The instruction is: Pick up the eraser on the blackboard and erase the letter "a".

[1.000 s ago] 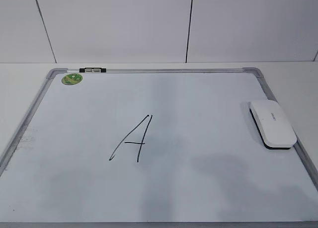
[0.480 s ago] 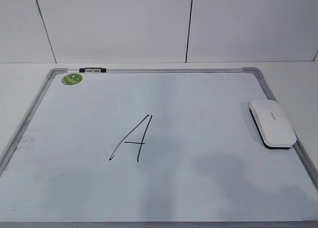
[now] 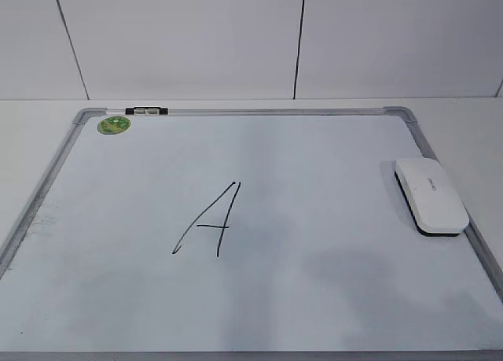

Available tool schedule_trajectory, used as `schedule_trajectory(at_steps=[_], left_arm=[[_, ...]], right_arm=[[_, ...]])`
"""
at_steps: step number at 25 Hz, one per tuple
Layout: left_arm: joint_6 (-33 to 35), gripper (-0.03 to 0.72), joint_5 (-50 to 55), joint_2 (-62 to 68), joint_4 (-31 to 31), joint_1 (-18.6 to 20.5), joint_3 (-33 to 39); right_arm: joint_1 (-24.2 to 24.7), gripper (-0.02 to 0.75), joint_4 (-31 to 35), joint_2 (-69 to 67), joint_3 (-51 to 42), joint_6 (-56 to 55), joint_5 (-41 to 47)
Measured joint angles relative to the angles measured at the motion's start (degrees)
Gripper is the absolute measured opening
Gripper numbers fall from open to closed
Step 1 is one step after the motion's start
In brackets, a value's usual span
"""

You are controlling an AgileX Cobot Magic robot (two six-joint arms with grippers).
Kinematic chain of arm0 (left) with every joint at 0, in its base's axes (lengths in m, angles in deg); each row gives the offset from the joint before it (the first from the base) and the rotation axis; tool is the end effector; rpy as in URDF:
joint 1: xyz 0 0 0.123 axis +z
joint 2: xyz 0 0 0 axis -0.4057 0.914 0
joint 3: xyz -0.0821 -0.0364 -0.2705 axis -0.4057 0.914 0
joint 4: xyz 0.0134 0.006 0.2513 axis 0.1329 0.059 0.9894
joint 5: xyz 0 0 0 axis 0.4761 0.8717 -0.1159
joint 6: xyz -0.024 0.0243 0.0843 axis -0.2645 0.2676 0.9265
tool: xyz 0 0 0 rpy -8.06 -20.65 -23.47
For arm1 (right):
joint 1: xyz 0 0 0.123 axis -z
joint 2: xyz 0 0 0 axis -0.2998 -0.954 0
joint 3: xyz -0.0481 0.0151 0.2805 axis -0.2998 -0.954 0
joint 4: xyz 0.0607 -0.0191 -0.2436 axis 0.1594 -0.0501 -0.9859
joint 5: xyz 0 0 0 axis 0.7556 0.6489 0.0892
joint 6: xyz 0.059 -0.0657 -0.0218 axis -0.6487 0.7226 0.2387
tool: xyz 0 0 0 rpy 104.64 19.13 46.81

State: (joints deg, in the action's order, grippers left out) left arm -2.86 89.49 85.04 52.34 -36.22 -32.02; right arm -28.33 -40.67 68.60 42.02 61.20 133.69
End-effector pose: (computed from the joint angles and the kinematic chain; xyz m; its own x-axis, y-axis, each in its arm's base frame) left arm 0.0068 -0.0022 0.2767 -0.5583 0.1102 -0.8223 0.2132 0.9769 -0.0139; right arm 0.0019 -0.0120 0.2717 -0.5671 -0.1033 -0.8171 -0.0769 0.9944 -0.0723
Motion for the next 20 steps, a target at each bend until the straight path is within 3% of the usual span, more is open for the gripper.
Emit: schedule_trajectory(at_steps=[13, 20], left_arm=[[0.00, 0.316, 0.00, -4.99, 0.00, 0.00, 0.00], [0.00, 0.302, 0.00, -4.99, 0.00, 1.40, 0.00]], right_arm=[[0.00, 0.594, -0.20, 4.27, 0.00, 0.00, 0.00], [3.86, 0.594, -0.20, 4.27, 0.00, 0.00, 0.00]])
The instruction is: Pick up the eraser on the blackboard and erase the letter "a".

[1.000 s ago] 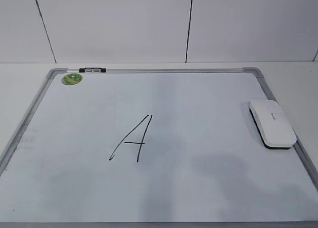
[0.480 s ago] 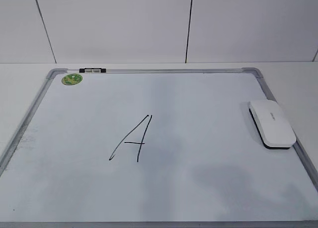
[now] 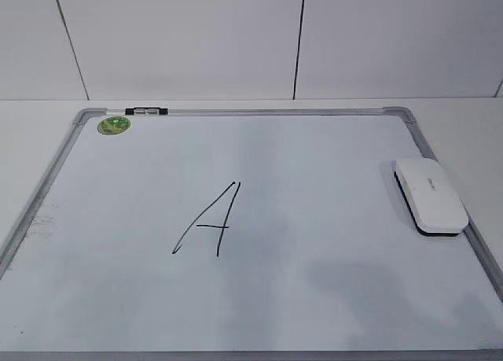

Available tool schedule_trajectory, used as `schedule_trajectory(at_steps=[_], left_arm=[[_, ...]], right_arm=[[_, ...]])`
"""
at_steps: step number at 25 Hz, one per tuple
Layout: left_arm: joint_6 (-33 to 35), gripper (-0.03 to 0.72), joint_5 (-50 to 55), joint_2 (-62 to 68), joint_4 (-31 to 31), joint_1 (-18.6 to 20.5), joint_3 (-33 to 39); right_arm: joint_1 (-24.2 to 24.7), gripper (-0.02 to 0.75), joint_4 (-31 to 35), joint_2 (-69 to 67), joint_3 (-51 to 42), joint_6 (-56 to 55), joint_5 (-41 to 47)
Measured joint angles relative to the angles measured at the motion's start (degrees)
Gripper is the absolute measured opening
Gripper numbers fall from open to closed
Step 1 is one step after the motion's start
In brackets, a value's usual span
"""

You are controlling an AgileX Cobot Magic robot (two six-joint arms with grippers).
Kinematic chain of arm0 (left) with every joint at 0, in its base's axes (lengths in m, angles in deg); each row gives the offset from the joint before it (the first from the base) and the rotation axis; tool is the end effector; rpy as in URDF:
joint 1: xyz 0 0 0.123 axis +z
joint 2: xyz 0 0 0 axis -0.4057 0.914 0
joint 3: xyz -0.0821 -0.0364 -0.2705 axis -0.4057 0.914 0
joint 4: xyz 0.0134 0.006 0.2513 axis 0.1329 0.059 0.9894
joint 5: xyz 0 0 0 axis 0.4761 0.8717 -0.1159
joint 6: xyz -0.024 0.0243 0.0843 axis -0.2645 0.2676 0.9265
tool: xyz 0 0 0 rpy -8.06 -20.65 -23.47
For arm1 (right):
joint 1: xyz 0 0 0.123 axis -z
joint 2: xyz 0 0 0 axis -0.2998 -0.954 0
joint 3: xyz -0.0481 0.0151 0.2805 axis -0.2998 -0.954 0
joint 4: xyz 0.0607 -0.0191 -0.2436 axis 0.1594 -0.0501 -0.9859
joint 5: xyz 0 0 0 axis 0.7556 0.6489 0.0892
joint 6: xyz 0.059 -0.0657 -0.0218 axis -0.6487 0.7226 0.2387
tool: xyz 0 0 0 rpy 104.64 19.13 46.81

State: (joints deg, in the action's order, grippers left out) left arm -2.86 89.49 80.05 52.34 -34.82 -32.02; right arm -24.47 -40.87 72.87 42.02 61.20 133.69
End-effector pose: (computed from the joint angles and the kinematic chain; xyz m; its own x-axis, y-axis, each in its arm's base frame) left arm -0.0063 0.0005 0.2767 -0.4885 0.0826 -0.8686 0.1904 0.9816 -0.0138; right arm -0.0099 -0.0138 0.2713 -0.5106 -0.0587 -0.8578 -0.0028 0.9978 -0.0666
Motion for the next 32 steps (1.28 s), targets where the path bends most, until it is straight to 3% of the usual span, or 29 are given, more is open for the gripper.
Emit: schedule_trajectory(at_steps=[12, 32], left_arm=[[0.00, 0.300, 0.00, 0.00, 0.00, 8.56, 0.00], [0.00, 0.298, 0.00, 0.00, 0.00, 9.20, 0.00]], right_arm=[[7.21, 0.594, -0.10, 0.00, 0.00, 0.09, 0.00], [7.47, 0.594, -0.10, 0.08, 0.00, 0.09, 0.00]])
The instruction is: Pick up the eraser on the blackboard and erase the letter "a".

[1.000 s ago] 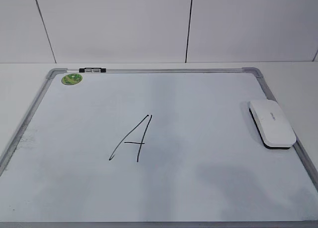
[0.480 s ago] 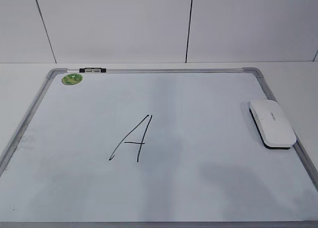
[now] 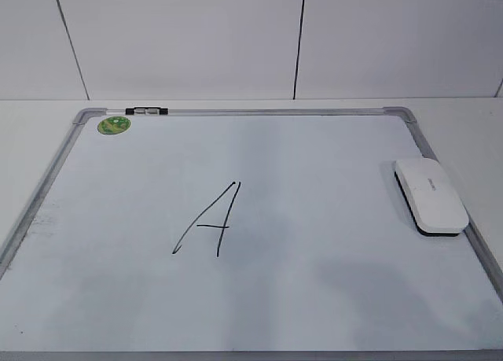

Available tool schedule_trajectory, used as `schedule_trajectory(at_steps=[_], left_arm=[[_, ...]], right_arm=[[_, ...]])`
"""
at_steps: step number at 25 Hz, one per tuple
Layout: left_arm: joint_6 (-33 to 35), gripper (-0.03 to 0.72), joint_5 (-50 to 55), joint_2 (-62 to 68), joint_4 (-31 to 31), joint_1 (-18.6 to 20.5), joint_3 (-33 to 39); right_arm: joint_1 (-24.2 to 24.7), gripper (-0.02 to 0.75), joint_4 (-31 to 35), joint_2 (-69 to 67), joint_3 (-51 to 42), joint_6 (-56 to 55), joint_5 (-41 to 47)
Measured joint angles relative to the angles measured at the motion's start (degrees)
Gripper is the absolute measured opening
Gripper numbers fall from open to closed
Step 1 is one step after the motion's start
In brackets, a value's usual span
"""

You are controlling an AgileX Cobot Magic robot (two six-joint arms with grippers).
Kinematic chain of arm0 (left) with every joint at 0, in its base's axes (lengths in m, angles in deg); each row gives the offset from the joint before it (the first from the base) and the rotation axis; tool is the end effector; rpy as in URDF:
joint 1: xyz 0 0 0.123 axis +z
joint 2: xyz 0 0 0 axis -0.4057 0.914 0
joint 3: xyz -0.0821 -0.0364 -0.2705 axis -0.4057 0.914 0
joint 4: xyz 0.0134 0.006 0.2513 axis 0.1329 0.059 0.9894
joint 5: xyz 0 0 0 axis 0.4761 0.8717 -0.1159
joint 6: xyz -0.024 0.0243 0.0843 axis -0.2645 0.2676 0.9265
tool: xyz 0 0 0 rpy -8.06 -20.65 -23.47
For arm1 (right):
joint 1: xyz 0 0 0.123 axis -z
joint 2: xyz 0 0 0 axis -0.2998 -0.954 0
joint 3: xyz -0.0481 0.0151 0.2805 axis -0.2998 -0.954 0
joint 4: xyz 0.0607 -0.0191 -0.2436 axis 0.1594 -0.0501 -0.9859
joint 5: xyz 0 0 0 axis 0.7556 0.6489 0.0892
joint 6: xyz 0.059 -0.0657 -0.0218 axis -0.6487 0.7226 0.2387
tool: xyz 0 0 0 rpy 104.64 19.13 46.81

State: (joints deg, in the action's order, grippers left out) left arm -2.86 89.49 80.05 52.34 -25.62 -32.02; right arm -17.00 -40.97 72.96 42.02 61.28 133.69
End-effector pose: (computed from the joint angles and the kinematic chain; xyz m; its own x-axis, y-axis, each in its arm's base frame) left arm -0.0063 -0.0005 0.2767 -0.4954 0.0034 -0.8686 0.0311 0.9994 -0.0138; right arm -0.0118 -0.0125 0.2713 -0.5128 0.0061 -0.8585 0.1273 0.9895 -0.0690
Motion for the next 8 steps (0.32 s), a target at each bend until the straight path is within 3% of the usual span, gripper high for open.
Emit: schedule_trajectory(at_steps=[8], left_arm=[[0.00, 0.292, 0.00, 0.00, 0.00, 0.00, 0.00]], right_arm=[[0.00, 0.594, 0.00, 0.00, 0.00, 0.00, 0.00]])
